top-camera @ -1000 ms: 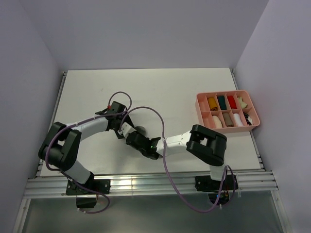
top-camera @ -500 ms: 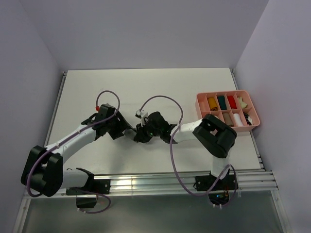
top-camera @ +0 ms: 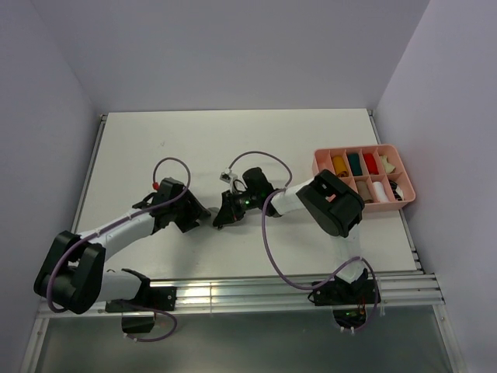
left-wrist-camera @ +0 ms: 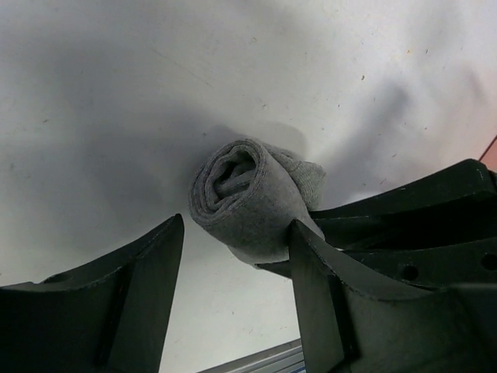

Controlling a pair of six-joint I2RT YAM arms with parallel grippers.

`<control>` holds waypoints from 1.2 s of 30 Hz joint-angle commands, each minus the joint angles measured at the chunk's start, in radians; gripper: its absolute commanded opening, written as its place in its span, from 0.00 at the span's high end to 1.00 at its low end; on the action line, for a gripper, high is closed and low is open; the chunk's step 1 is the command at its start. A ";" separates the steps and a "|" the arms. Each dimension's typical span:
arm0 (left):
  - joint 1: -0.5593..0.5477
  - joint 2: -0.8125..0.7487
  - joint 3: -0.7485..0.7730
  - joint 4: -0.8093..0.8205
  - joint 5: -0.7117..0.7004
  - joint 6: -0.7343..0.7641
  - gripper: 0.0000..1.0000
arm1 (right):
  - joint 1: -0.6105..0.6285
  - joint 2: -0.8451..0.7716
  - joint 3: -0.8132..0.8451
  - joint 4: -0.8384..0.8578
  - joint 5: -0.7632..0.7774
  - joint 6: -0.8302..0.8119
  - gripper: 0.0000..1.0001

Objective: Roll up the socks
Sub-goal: Roll the sock at the center of the board.

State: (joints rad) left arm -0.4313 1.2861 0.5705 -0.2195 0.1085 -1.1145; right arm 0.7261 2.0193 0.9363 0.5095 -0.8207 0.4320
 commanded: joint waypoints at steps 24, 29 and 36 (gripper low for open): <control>-0.009 0.355 0.163 -0.147 0.014 0.146 0.47 | 0.212 -0.363 0.015 -0.424 0.809 -0.348 0.34; -0.011 0.381 0.190 -0.164 0.031 0.163 0.47 | 0.343 -0.303 0.079 -0.433 1.001 -0.421 0.32; -0.011 0.424 0.233 -0.198 0.051 0.197 0.47 | 0.446 -0.205 0.137 -0.399 1.232 -0.538 0.28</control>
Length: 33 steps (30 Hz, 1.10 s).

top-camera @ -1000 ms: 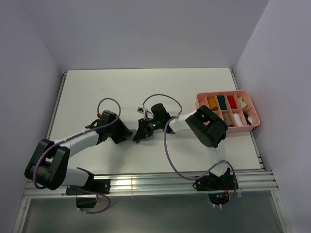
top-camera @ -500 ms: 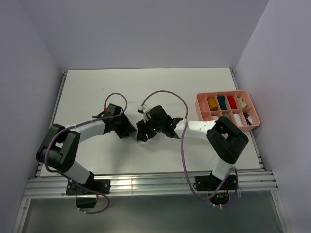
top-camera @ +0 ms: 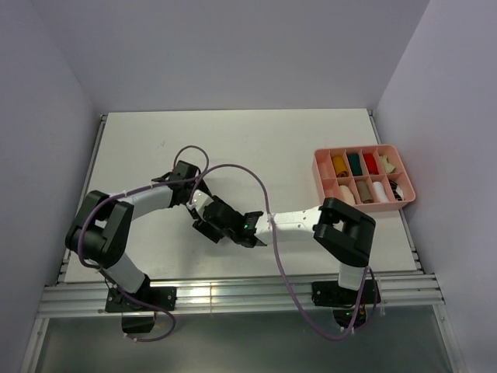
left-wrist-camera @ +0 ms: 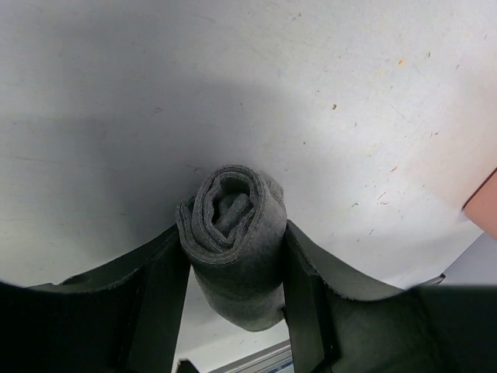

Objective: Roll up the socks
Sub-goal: Roll the sock at the center of the board.

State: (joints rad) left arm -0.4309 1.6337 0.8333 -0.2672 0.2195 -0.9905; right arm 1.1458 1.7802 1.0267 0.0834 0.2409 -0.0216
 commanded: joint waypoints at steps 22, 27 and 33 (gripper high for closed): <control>-0.011 0.173 0.064 -0.247 -0.028 0.174 0.48 | 0.097 0.350 0.104 -0.006 0.506 -0.212 0.51; -0.011 0.176 0.081 -0.256 -0.019 0.191 0.47 | 0.066 0.329 0.075 -0.048 0.453 -0.146 1.00; -0.005 0.126 0.113 -0.228 -0.011 0.161 0.38 | -0.017 0.170 -0.046 -0.045 0.108 -0.011 1.00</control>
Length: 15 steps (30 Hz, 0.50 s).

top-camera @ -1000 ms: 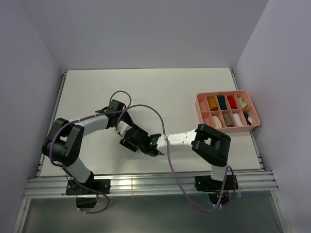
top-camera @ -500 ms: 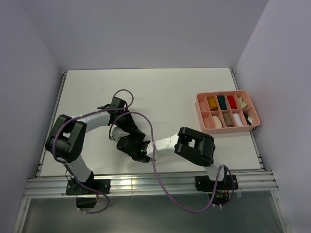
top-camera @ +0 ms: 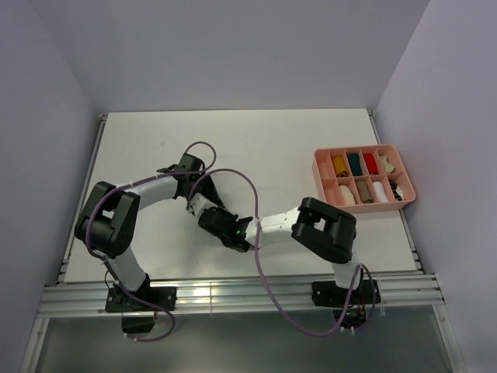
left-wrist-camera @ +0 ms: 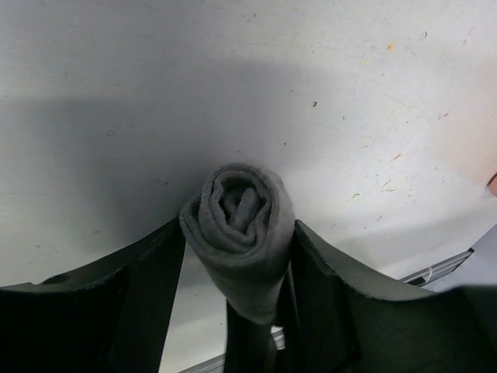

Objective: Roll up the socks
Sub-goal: Roll the sock at the center of the board, then pick up the sock at the center of the board.

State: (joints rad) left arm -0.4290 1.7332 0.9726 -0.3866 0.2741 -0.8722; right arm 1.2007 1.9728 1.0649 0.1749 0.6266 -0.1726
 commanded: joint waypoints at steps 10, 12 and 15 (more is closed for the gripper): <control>0.044 -0.073 -0.022 -0.026 -0.067 -0.050 0.29 | -0.165 -0.112 -0.178 -0.104 -0.622 0.251 1.00; 0.070 -0.095 -0.022 -0.017 -0.067 -0.053 0.28 | -0.191 -0.132 -0.186 -0.104 -0.666 0.265 1.00; 0.099 -0.139 -0.020 -0.012 -0.073 -0.059 0.28 | -0.226 -0.172 -0.194 -0.109 -0.706 0.294 1.00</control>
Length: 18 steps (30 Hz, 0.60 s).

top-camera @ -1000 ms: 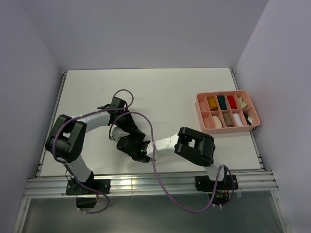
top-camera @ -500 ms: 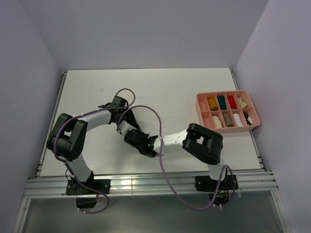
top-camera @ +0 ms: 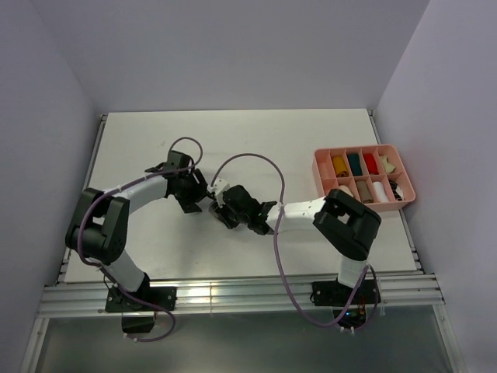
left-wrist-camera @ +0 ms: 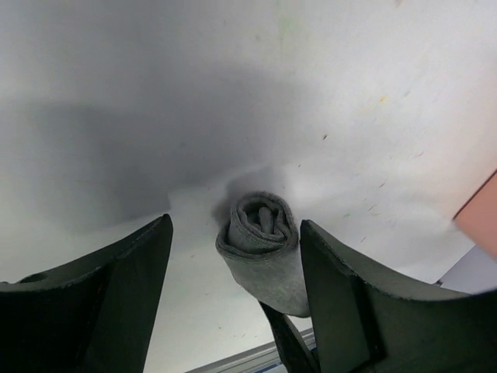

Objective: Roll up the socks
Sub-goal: Pick up the sock at the center of the board, then place the sock in the storage box.

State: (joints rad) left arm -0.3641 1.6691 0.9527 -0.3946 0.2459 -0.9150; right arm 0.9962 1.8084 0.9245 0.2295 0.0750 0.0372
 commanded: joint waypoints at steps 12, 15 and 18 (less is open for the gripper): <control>0.108 -0.457 0.030 -0.024 -0.270 0.097 0.28 | -0.172 -0.365 0.002 -0.384 0.046 0.069 1.00; 0.113 -0.535 0.035 -0.039 -0.306 0.143 0.28 | -0.235 -0.452 0.004 -0.465 0.167 0.049 1.00; 0.117 -0.627 0.011 -0.038 -0.326 0.188 0.28 | -0.309 -0.521 -0.012 -0.550 0.335 0.035 1.00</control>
State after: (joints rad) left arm -0.2535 1.1126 0.9546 -0.4232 -0.0204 -0.8028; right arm 0.7444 1.3518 0.8936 -0.2024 0.1902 0.0978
